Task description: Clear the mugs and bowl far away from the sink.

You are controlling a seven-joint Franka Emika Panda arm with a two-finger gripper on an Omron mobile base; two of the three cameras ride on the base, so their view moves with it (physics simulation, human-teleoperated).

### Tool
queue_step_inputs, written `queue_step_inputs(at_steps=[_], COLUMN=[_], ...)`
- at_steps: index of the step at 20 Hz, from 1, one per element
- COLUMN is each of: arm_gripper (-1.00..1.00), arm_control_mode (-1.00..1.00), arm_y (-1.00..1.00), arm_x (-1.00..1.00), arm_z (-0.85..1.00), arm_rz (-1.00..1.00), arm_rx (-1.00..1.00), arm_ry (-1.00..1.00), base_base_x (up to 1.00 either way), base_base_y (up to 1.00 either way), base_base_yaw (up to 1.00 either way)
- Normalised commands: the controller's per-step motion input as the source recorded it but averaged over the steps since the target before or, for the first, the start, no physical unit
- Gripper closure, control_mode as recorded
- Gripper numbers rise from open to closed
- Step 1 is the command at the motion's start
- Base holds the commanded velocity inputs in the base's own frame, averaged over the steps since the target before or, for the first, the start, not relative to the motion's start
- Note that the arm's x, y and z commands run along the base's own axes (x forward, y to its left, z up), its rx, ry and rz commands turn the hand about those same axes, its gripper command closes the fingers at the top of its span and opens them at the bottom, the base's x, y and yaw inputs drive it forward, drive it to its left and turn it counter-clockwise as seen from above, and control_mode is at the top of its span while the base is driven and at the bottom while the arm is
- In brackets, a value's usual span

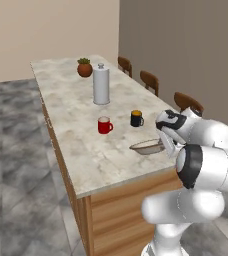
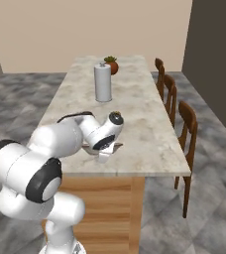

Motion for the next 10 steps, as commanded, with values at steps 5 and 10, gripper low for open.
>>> queue_step_inputs(at_steps=[5, 10], arm_gripper=[1.00, 1.00], arm_control_mode=[-1.00, -1.00], arm_y=[0.00, 0.00], arm_x=[0.31, 0.40], arm_z=[-0.31, -0.38], arm_rz=[0.09, 0.10], arm_rx=[0.00, 0.00], arm_ry=[0.00, 0.00], base_base_x=[0.00, 0.00], base_base_y=[0.00, 0.00], base_base_yaw=[0.00, 0.00])
